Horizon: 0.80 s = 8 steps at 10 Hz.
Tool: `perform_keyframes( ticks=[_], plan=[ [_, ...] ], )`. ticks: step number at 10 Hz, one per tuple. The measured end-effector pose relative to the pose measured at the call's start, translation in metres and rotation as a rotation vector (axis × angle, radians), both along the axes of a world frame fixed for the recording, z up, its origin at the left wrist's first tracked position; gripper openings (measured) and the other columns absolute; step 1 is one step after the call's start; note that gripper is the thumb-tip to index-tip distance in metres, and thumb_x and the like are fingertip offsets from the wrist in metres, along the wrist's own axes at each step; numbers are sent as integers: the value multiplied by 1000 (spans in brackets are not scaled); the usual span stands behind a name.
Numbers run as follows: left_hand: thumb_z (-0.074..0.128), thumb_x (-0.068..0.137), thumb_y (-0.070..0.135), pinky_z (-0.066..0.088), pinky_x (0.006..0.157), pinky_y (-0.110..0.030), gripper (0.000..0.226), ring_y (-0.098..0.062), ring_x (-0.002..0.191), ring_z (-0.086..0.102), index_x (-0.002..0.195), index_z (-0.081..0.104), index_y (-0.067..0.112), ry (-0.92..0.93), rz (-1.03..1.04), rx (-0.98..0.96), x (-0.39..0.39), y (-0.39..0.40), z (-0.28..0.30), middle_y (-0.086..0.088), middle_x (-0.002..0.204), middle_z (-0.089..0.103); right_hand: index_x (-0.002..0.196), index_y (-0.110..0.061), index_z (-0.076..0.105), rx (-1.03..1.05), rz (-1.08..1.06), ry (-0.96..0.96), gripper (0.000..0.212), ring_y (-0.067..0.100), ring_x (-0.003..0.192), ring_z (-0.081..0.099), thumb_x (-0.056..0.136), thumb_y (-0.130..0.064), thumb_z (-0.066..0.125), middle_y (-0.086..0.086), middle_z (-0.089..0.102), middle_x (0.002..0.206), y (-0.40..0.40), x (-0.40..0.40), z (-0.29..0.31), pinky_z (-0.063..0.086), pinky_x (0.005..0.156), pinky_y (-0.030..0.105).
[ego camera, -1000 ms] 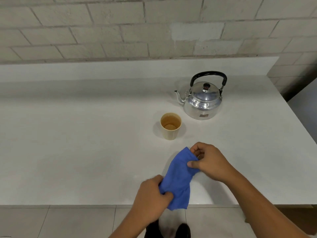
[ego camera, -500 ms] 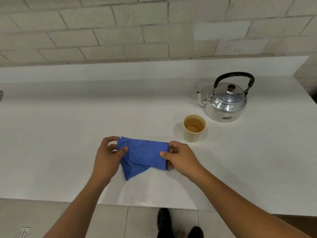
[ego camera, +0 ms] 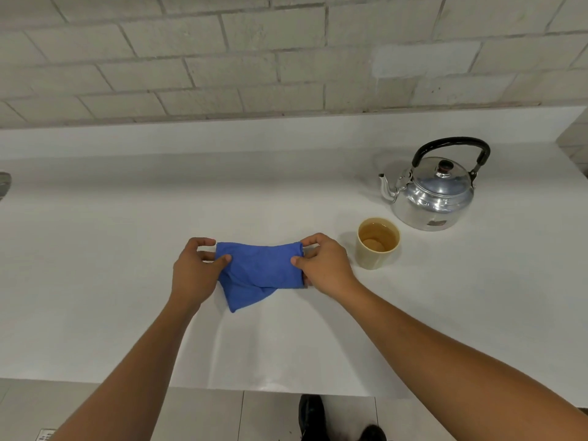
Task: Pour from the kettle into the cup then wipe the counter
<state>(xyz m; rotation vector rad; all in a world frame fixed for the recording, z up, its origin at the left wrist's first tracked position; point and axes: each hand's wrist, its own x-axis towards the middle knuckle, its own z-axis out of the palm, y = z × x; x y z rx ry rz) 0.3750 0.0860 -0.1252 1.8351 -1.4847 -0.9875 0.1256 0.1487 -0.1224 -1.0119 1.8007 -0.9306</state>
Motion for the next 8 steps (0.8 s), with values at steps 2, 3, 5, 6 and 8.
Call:
perform_keyframes(
  ticks=[2,3,5,6,8],
  plan=[
    [82,91,24,45,62,-19,44,-10,73,63,125,57,17,-218,-135,-51,3,-1,-17,0,98,68,118,-18,59,-7,87,172,37,17,76,65,86,-16,77,4,67,92,-2,3,-15,47,60,18],
    [82,90,24,42,64,-17,43,-12,77,60,125,58,17,-287,-183,-120,6,1,-22,0,107,62,122,-20,53,-40,112,311,43,7,71,56,86,-16,75,0,58,98,0,4,-18,41,59,15],
    [81,91,28,49,79,-33,44,-22,95,60,127,60,15,-319,-237,-216,10,8,-21,2,119,51,112,-21,52,-106,177,452,27,18,79,59,91,-25,69,0,55,104,10,8,-10,53,70,33],
    [76,94,26,52,86,-36,36,-21,104,58,126,62,17,-303,-321,-294,6,16,-16,1,121,57,112,-20,54,-144,202,461,21,19,83,59,95,-28,62,-1,54,105,22,10,-5,54,74,34],
    [68,98,29,45,94,-28,31,-16,114,60,128,63,22,-294,-531,-335,-25,42,2,9,125,63,116,-22,60,-188,202,507,22,19,100,62,96,-30,61,-1,58,114,57,-2,6,55,85,37]
  ],
)
